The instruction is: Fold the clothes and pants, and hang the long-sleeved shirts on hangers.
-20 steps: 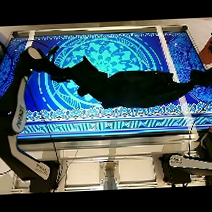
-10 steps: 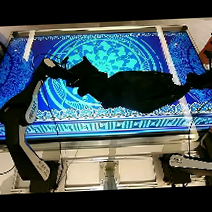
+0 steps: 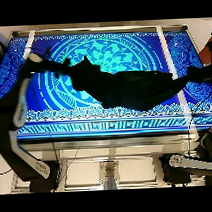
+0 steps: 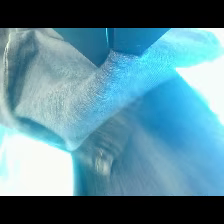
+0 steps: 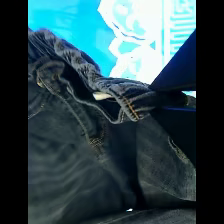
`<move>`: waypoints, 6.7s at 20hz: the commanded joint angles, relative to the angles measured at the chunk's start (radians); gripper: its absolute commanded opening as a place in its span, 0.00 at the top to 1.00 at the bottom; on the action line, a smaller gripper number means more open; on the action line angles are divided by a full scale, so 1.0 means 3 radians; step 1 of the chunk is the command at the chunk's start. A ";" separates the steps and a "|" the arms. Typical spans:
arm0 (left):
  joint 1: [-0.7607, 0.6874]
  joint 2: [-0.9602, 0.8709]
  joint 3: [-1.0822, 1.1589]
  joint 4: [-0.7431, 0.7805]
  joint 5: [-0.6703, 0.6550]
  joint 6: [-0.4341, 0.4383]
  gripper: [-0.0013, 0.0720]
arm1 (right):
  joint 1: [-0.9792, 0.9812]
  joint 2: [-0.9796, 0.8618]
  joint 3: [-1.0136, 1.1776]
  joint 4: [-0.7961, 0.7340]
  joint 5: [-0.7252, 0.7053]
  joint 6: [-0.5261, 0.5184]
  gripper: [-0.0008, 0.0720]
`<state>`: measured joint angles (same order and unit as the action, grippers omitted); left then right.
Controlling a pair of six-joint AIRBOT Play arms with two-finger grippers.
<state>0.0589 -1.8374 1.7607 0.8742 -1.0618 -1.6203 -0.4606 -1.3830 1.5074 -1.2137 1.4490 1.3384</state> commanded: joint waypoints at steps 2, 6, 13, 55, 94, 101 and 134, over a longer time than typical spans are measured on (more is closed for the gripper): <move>0.0764 0.0829 0.0004 0.1049 -0.0071 -0.0212 0.94 | -0.0003 0.0001 0.0568 0.0078 -0.0017 0.0120 0.91; 0.1321 0.1312 0.0004 0.1629 -0.0365 -0.0128 0.94 | -0.0003 0.0001 0.0937 0.0108 0.0089 0.0251 0.91; 0.1376 0.1185 -0.0001 0.1898 -0.1338 0.0308 0.93 | 0.0000 -0.0221 0.0916 -0.0060 0.0710 0.0360 0.91; 0.0838 0.0324 -0.0552 0.1193 0.0001 0.0998 0.95 | -0.0004 -0.0065 -0.1564 -0.0861 0.0219 0.0242 0.91; 0.0571 0.1343 -0.0783 0.0542 0.0460 0.1751 0.35 | -0.1572 0.0434 -0.0863 -0.0256 0.0350 -0.0094 0.26; -0.0261 -0.0871 0.1247 0.0837 0.0169 0.0931 0.33 | -0.1183 0.0431 -0.0848 -0.0045 0.0206 -0.0103 0.26; -0.0309 -0.1314 0.1194 0.1274 0.1016 0.0078 0.95 | -0.0352 0.0431 -0.0848 0.0081 -0.0359 -0.0037 0.27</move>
<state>-0.0376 -2.2509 2.1185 1.2560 -0.7483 -1.5944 -0.5674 -1.2537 1.2526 -1.2045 1.3434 1.3178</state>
